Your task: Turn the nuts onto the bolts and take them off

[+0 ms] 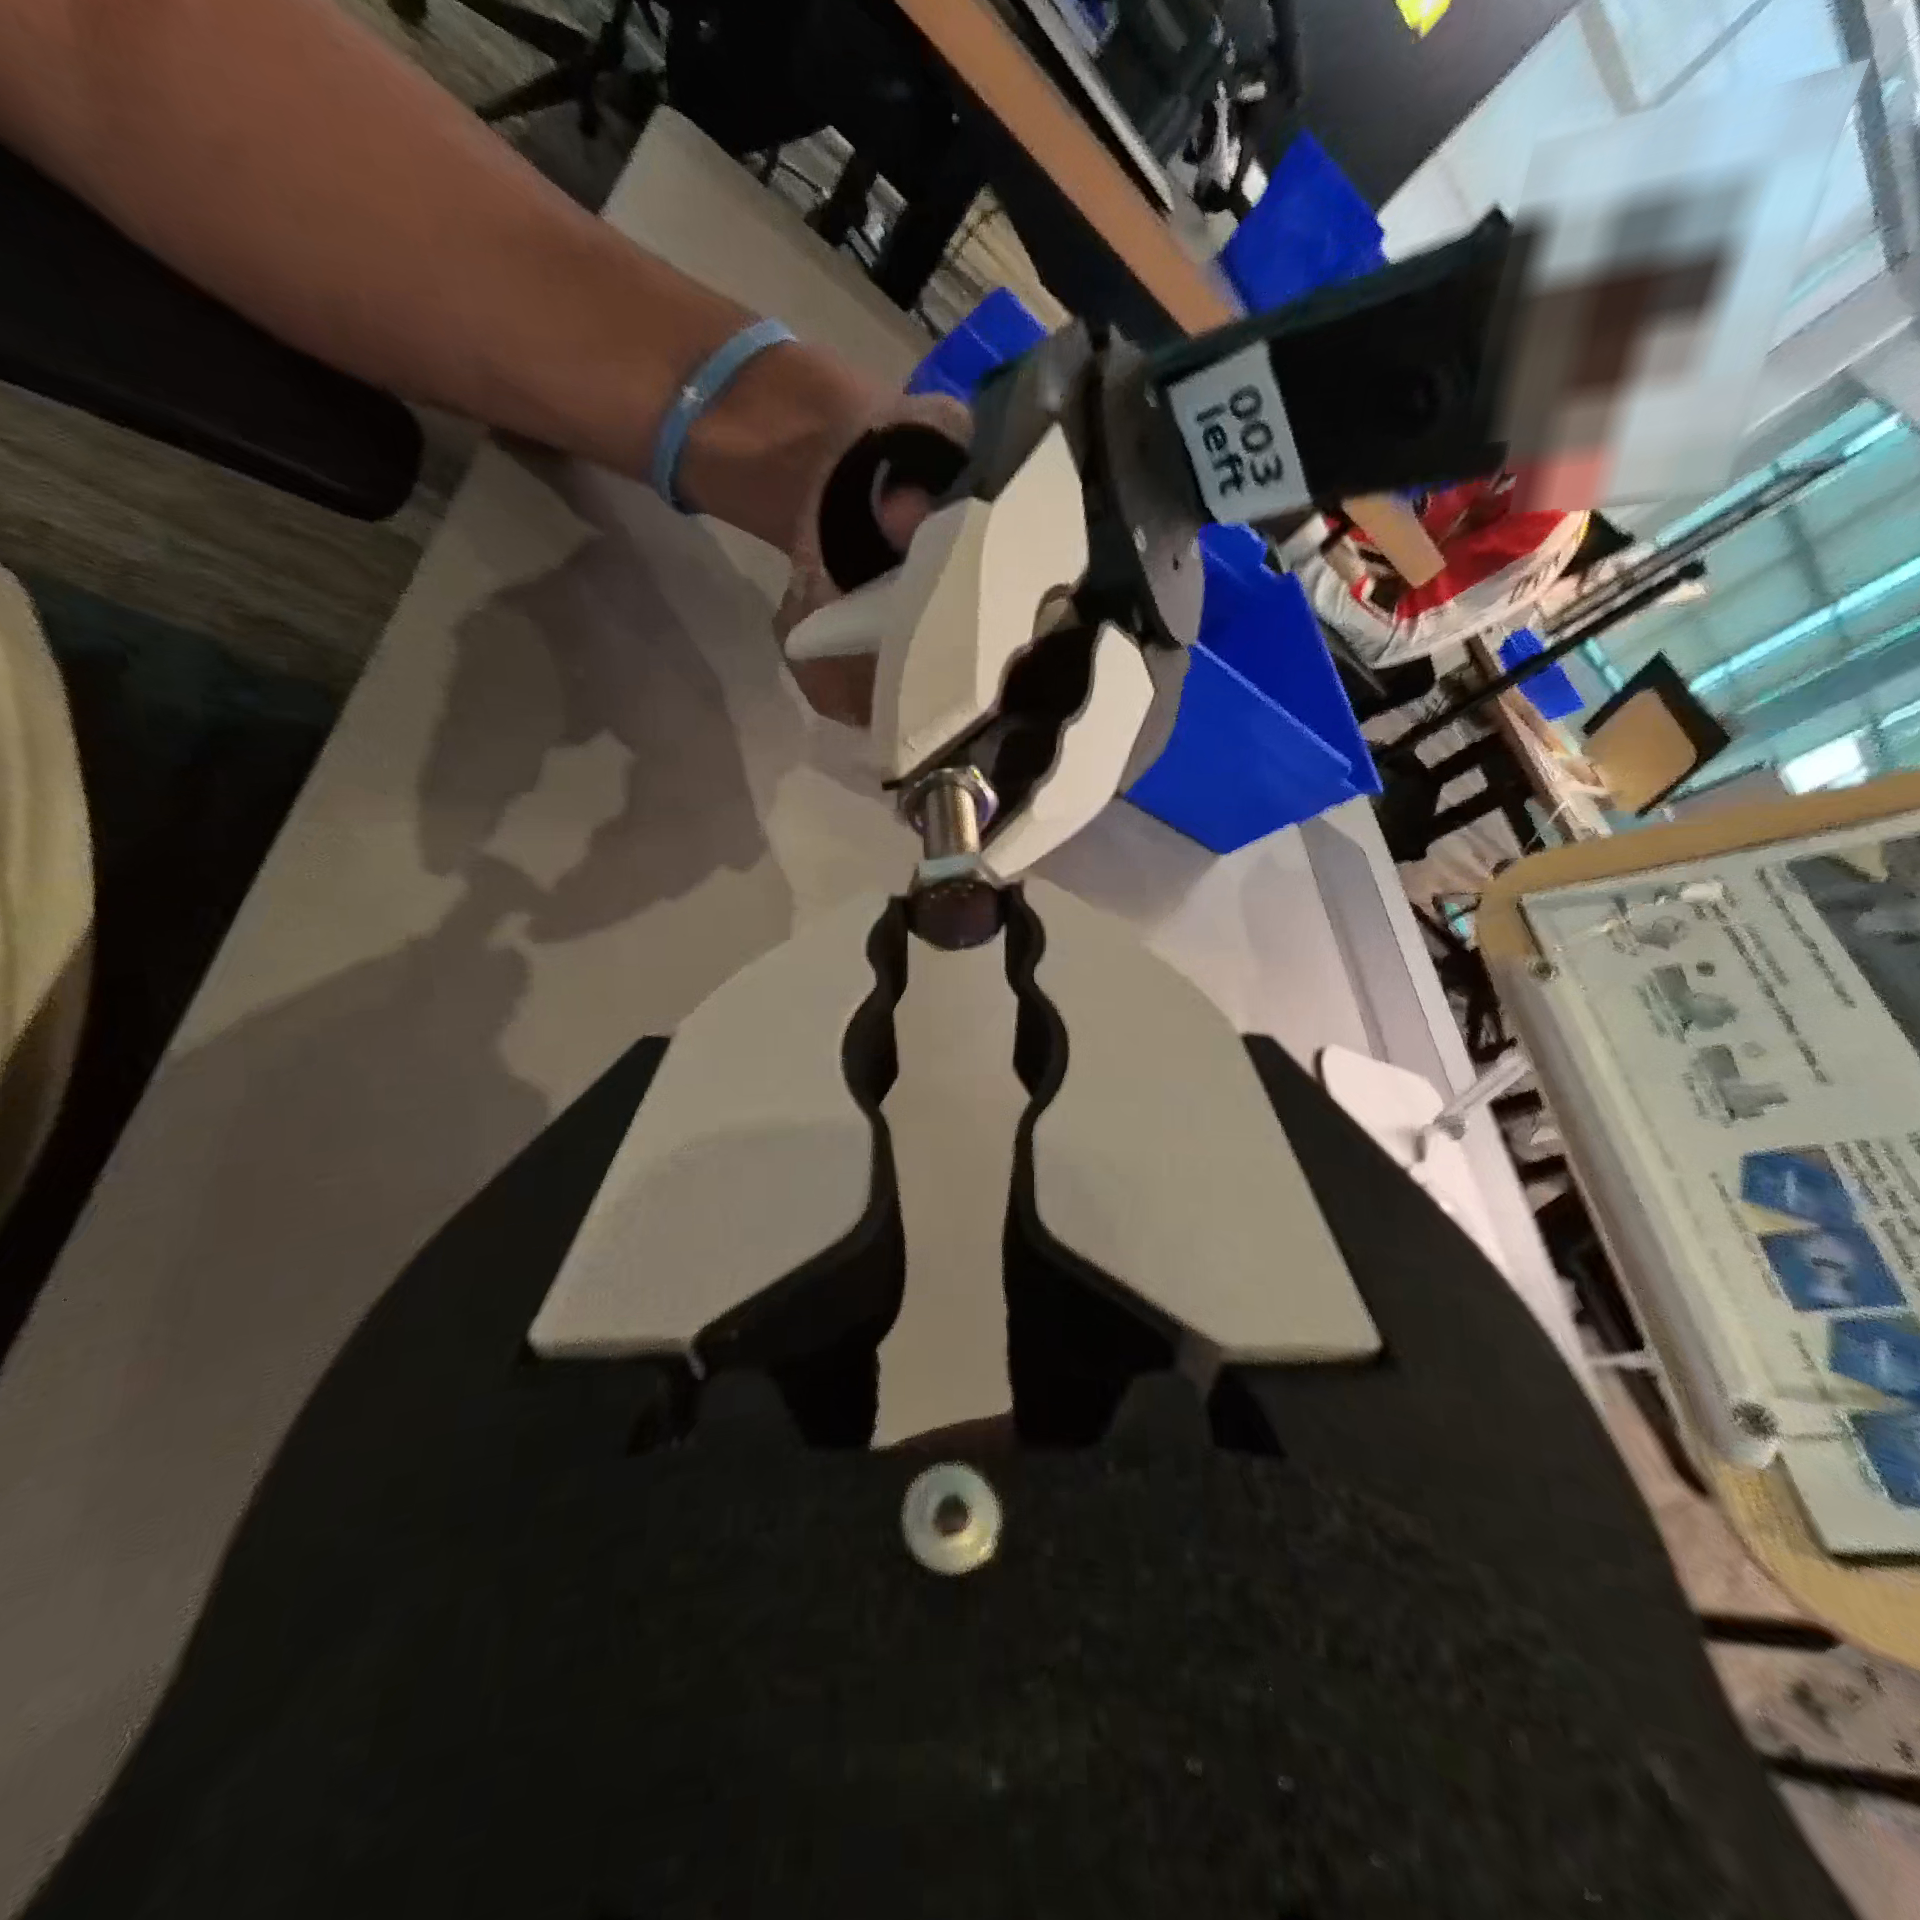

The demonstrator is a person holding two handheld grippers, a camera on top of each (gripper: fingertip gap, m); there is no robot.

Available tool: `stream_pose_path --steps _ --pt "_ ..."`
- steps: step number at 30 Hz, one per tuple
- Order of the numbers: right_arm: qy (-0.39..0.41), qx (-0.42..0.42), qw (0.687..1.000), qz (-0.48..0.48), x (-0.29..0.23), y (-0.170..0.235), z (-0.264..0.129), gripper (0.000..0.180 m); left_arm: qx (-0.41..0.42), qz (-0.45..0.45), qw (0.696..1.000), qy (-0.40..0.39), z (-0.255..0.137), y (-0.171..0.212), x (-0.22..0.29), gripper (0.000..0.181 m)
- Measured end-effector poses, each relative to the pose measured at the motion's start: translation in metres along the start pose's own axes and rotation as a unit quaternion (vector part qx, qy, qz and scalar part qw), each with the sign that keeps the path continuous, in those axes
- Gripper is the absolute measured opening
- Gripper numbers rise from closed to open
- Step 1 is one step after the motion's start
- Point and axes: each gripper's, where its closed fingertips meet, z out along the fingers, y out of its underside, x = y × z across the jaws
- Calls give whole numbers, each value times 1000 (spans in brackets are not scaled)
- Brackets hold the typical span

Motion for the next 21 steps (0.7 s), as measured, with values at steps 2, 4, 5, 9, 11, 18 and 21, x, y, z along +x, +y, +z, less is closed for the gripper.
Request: stream_pose_path --steps 2,4,5,9,11,18,21 --pt "-5 14 999 37 2 0 1 18 12 27 999 -39 -2 -3 -8 33" --pt "-14 24 995 94 5 3 3 18 23 62 996 -64 -4 -8 -6 62" --pt "-21 33 991 131 7 3 4 18 27 83 992 -86 -7 -12 -8 63" --pt "-52 115 944 304 22 -3 3 18 13 211 950 -230 -18 -22 -21 59" --pt "-65 141 919 364 27 -2 4 18 -9 278 916 -288 -21 -27 -21 53" --pt "-104 184 876 434 27 -8 4 18 -75 395 835 -376 -17 -26 -22 30" --pt "-106 184 874 437 28 -8 3 18 -95 413 813 -399 -18 -23 -30 20"
